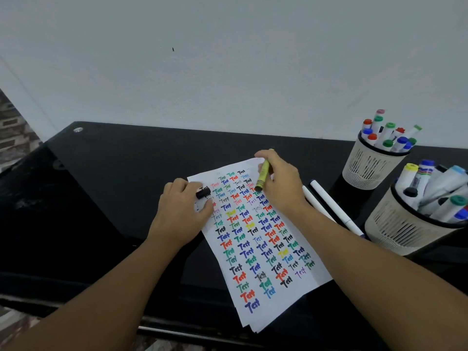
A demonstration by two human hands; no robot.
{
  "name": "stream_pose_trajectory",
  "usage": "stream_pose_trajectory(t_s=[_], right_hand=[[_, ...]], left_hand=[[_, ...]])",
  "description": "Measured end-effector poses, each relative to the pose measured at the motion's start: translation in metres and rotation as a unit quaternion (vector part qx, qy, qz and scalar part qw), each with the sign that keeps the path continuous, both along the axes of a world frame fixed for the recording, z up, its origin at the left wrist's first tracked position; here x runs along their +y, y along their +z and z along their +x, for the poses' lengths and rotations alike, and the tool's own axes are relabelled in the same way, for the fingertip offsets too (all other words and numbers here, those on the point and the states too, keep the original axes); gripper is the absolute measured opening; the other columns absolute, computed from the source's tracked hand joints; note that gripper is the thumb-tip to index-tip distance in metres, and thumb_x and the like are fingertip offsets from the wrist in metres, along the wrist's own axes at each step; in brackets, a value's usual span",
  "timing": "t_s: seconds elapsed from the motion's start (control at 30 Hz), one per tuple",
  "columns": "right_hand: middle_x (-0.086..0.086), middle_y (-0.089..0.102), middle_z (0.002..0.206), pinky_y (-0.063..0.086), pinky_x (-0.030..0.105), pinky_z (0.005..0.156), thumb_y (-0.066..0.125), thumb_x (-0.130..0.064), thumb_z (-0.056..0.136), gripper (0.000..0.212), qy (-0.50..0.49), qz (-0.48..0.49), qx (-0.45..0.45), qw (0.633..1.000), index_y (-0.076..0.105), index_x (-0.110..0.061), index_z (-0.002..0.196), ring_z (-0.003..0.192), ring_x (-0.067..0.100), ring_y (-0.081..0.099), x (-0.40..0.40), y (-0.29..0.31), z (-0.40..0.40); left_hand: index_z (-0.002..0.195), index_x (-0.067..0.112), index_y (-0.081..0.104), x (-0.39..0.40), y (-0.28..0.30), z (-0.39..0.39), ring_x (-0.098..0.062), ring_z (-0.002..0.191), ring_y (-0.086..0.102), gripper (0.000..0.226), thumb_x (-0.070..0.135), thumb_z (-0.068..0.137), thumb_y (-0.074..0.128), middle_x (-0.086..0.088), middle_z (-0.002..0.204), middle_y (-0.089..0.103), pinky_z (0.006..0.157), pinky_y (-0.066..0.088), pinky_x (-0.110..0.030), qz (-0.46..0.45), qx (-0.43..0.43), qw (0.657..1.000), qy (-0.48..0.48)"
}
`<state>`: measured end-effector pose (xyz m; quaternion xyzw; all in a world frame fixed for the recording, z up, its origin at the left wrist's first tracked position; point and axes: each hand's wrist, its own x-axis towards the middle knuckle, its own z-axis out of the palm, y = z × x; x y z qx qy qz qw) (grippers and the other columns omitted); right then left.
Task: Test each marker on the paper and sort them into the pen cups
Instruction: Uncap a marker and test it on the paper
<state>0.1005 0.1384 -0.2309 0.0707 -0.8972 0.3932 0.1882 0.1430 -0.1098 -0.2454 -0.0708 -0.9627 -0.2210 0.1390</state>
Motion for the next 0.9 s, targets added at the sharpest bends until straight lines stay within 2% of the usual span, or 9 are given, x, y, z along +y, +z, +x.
stream_pose_trajectory(t_s=[0.1, 0.2, 0.27, 0.33, 0.4, 0.47, 0.63, 0.73, 0.9], right_hand=[[-0.006, 0.067, 0.113, 0.031, 0.046, 0.122, 0.052, -0.004, 0.100, 0.058, 0.021, 0.070, -0.029, 0.997, 0.045, -0.031, 0.152, 0.108, 0.009, 0.059, -0.002, 0.005, -0.001], [-0.007, 0.064, 0.133, 0.005, 0.047, 0.129, 0.043, -0.013, 0.104, 0.056, 0.037, 0.059, -0.093, 0.993, 0.038, -0.034, 0.156, 0.134, 0.010, 0.050, 0.000, 0.011, 0.000], [-0.010, 0.063, 0.133, 0.019, 0.050, 0.127, 0.043, -0.022, 0.109, 0.038, 0.042, 0.004, -0.081, 0.996, 0.051, -0.032, 0.145, 0.129, 0.008, 0.055, 0.002, 0.018, 0.001], [-0.009, 0.063, 0.130, 0.050, 0.037, 0.105, 0.044, -0.025, 0.111, 0.028, 0.048, -0.069, -0.081, 0.993, 0.058, -0.031, 0.135, 0.106, 0.004, 0.065, -0.001, 0.029, 0.003], [-0.004, 0.067, 0.122, 0.060, 0.025, 0.075, 0.044, -0.027, 0.112, 0.034, 0.076, -0.089, -0.112, 0.987, 0.046, -0.038, 0.144, 0.084, 0.010, 0.072, -0.005, 0.039, 0.006], [-0.007, 0.071, 0.112, 0.063, 0.029, 0.066, 0.050, -0.035, 0.110, 0.049, 0.121, -0.022, -0.144, 0.982, 0.025, -0.043, 0.151, 0.075, 0.017, 0.074, -0.008, 0.046, 0.013], [-0.010, 0.069, 0.105, 0.051, 0.033, 0.065, 0.050, -0.043, 0.108, 0.020, 0.135, 0.288, -0.111, 0.942, 0.053, -0.036, 0.127, 0.077, 0.008, 0.062, -0.010, 0.047, 0.025], [-0.011, 0.062, 0.114, 0.054, 0.035, 0.081, 0.048, -0.046, 0.108, 0.032, 0.145, 0.303, -0.114, 0.935, 0.055, -0.040, 0.138, 0.096, 0.010, 0.057, -0.008, 0.049, 0.030], [-0.008, 0.062, 0.121, 0.054, 0.034, 0.084, 0.047, -0.045, 0.108, 0.035, 0.142, 0.296, -0.107, 0.938, 0.054, -0.041, 0.142, 0.102, 0.011, 0.058, -0.007, 0.045, 0.029]], left_hand=[[0.124, 0.023, 0.066, 0.000, -0.002, -0.001, -0.010, 0.102, 0.042, 0.032, 0.042, 0.099, 0.059, 0.009, 0.110, 0.049, 0.091, 0.044, -0.033, -0.007, 0.006, 1.000, 0.001], [0.124, 0.023, 0.065, -0.001, -0.002, -0.002, -0.009, 0.103, 0.041, 0.029, 0.039, 0.101, 0.057, 0.009, 0.112, 0.051, 0.092, 0.040, -0.030, -0.006, 0.013, 1.000, -0.005], [0.126, 0.023, 0.065, 0.000, -0.001, -0.002, -0.008, 0.103, 0.041, 0.029, 0.038, 0.101, 0.057, 0.008, 0.113, 0.052, 0.092, 0.037, -0.029, -0.004, 0.019, 1.000, -0.013], [0.127, 0.025, 0.063, 0.000, 0.000, 0.000, -0.008, 0.103, 0.043, 0.029, 0.037, 0.102, 0.056, 0.008, 0.114, 0.055, 0.093, 0.038, -0.030, -0.002, 0.024, 0.999, -0.023], [0.127, 0.027, 0.062, 0.000, 0.002, 0.002, -0.009, 0.102, 0.048, 0.028, 0.037, 0.103, 0.054, 0.009, 0.114, 0.060, 0.093, 0.038, -0.030, -0.001, 0.035, 0.999, -0.032], [0.128, 0.026, 0.061, 0.000, 0.004, 0.004, -0.008, 0.097, 0.052, 0.027, 0.035, 0.104, 0.052, 0.009, 0.111, 0.064, 0.090, 0.037, -0.029, 0.001, 0.047, 0.998, -0.036], [0.129, 0.025, 0.061, 0.002, 0.006, 0.008, -0.009, 0.092, 0.054, 0.028, 0.035, 0.105, 0.049, 0.008, 0.107, 0.066, 0.088, 0.040, -0.029, 0.023, 0.057, 0.998, -0.033], [0.129, 0.025, 0.060, 0.002, 0.006, 0.008, -0.009, 0.091, 0.054, 0.029, 0.036, 0.105, 0.049, 0.007, 0.108, 0.066, 0.088, 0.041, -0.030, 0.025, 0.053, 0.998, -0.034], [0.131, 0.023, 0.061, 0.003, 0.009, 0.010, -0.008, 0.092, 0.052, 0.030, 0.033, 0.105, 0.051, 0.005, 0.112, 0.067, 0.088, 0.043, -0.032, 0.016, 0.057, 0.997, -0.052]])
